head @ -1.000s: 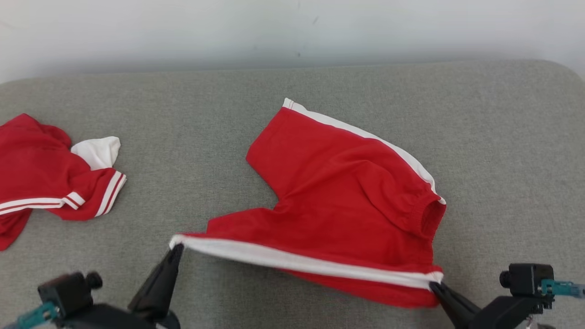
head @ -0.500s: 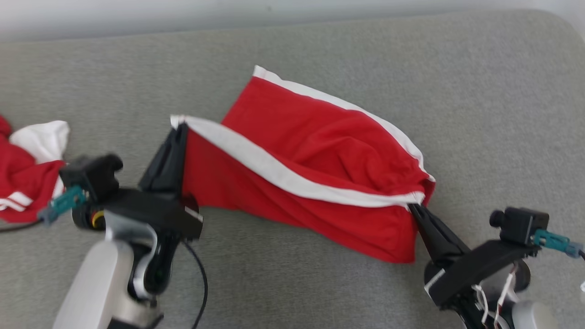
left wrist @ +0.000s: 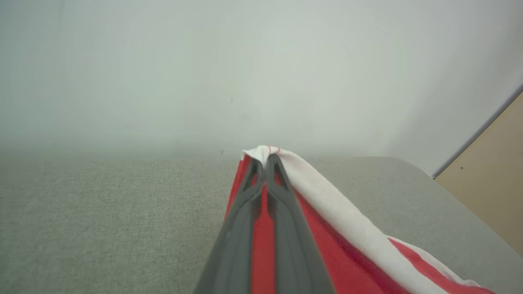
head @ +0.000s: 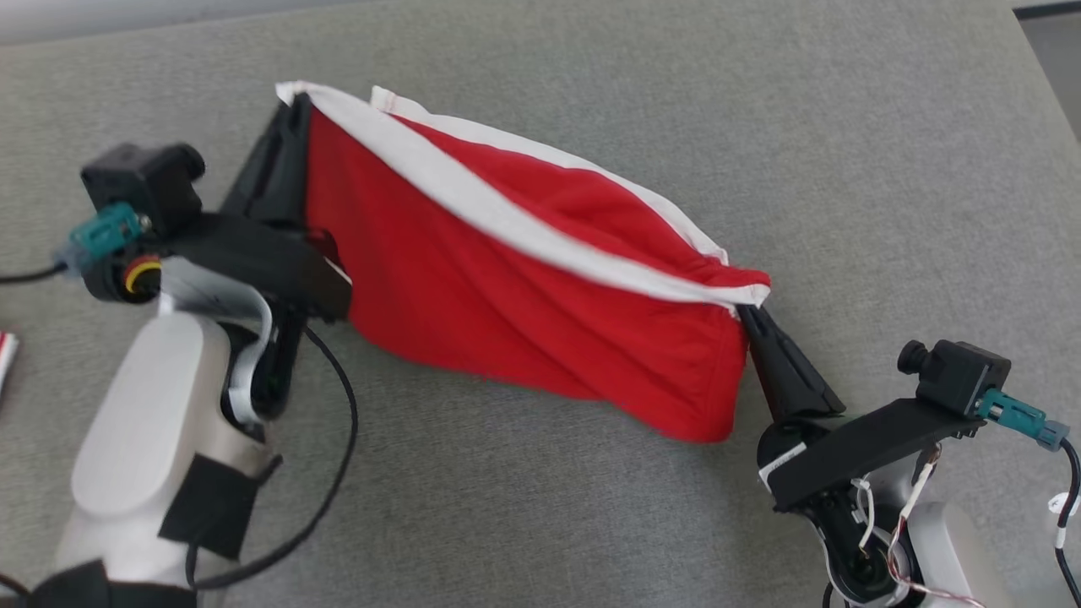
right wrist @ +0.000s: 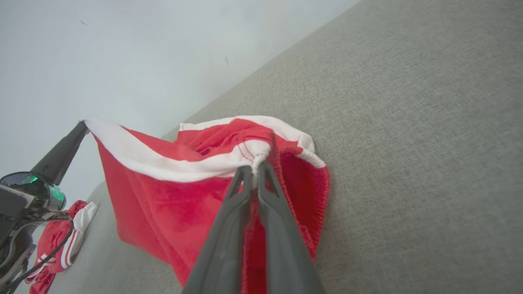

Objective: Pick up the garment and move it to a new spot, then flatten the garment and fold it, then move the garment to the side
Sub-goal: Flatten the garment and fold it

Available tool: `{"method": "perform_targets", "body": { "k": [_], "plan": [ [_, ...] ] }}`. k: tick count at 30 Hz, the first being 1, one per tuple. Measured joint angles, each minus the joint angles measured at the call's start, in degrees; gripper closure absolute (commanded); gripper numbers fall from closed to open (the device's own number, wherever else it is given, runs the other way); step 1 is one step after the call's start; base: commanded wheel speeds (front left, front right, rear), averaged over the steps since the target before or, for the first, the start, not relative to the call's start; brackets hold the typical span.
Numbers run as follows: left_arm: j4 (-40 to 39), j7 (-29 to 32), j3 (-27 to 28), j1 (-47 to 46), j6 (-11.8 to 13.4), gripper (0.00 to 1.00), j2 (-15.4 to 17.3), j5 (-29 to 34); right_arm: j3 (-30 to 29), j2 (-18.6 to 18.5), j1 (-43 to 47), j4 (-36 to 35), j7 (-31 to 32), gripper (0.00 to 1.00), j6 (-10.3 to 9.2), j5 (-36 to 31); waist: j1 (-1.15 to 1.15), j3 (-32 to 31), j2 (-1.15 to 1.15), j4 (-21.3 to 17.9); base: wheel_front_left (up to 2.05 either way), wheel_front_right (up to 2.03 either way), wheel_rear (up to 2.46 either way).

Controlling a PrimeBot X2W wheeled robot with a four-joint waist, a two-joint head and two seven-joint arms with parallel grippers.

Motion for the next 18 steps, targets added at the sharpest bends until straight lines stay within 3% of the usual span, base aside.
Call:
{"method": "perform_targets", "body": {
  "k": [6, 18],
  "plan": [
    [6.04, 0.01, -1.23, -5.50, 1.93, 1.00, 0.47, 3.00, 1.74, 0.01, -3.19, 4.22, -4.13, 1.00, 0.00, 2.37, 0.00, 1.70, 0.00, -2.04, 0.00, 0.00, 0.00],
    [14.25, -0.55, -3.38, -11.66, 3.44, 1.00, 1.05, 6.34, 5.09, 0.00, -9.27, 12.15, -10.45, 1.00, 0.00, 7.37, -0.01, 3.81, 0.00, -4.59, 0.00, 0.00, 0.00]
  ]
}}
